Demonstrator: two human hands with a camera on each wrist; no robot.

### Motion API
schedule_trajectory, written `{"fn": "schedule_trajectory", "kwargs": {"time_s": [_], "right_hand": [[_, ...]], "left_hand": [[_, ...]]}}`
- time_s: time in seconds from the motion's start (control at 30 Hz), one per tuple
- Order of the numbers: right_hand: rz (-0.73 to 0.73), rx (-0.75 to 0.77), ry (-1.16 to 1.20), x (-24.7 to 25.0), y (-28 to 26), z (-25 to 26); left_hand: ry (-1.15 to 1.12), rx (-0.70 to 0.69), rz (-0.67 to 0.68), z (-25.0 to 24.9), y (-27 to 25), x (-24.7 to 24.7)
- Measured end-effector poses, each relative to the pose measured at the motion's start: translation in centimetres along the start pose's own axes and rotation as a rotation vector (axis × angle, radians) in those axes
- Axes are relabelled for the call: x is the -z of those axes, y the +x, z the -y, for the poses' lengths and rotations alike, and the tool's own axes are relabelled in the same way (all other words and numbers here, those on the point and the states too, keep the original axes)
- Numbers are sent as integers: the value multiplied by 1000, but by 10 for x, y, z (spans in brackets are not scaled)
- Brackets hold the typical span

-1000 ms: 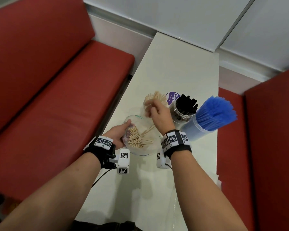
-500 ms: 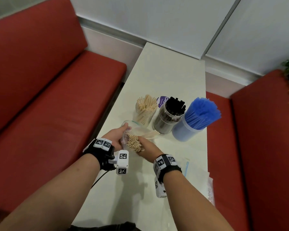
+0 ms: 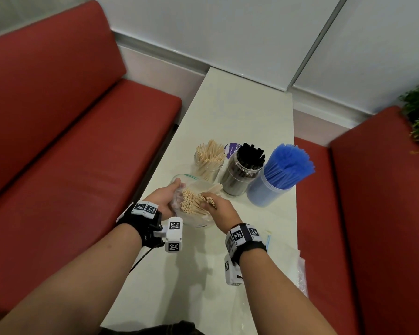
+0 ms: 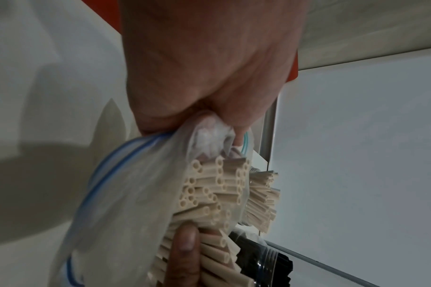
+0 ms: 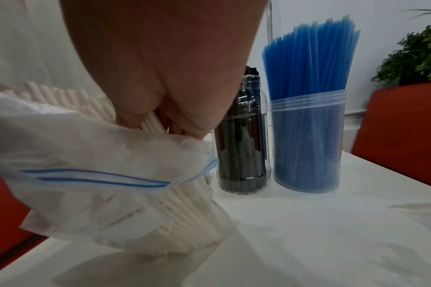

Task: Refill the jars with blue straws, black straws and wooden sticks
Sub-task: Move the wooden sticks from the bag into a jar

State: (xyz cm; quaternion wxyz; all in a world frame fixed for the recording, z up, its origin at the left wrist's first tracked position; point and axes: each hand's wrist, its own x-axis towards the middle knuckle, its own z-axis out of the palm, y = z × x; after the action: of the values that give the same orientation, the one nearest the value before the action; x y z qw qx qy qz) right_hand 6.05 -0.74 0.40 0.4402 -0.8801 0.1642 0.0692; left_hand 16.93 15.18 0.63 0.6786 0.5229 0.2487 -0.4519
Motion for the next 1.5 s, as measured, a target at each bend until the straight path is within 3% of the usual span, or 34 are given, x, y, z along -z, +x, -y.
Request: {"fn": "schedule_trajectory", "kwargs": {"time_s": [0.47,0.63,0.8,1.03,1.33,1.5], "right_hand": [[-257,39,340,29,10,46],[-340,68,353,49,18,69],[-419,184,471,92,27,115],[-677,358,713,143,77,161],[-614,184,560,96,127,128],[-496,108,547,70,132,96]], "left_hand": [[-6,-30,-11,-2,-2,-1],[-5,-17,-20,-2,2,3],[8,4,-15,-5,4,6],[-22,15,43,-4,7,5],[-63,14,24,-13,14,9],[-59,27,6,-16,18,10]]}}
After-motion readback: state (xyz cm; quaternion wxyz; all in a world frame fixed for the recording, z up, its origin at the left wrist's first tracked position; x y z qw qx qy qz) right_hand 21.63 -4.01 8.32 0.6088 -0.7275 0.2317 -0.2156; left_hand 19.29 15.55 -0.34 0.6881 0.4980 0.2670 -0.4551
